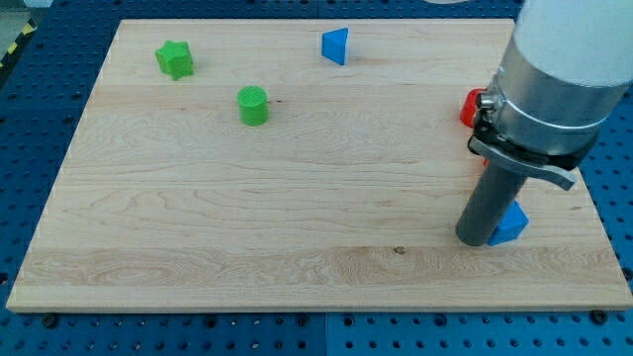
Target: Slightly move the green circle upward
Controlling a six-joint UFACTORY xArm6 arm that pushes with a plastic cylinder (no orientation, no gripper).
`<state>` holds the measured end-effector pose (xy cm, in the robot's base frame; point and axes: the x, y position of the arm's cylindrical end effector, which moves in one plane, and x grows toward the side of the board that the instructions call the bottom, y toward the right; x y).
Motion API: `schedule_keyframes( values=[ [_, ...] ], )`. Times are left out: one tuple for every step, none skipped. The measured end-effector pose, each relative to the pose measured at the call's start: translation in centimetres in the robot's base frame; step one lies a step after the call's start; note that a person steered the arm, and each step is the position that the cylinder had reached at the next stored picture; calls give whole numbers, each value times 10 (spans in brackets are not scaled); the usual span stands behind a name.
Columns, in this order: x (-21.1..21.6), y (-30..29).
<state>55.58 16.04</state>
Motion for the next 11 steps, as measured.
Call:
schedule_keyframes(
  values=[
    [0, 0],
    [-6, -68],
    [-51, -158],
    [-99, -267],
    [-141, -337],
    [-151, -337],
    [-162, -320],
    [-164, -292],
    [-166, -269],
    [-172, -242],
    [-186, -225]
  ],
)
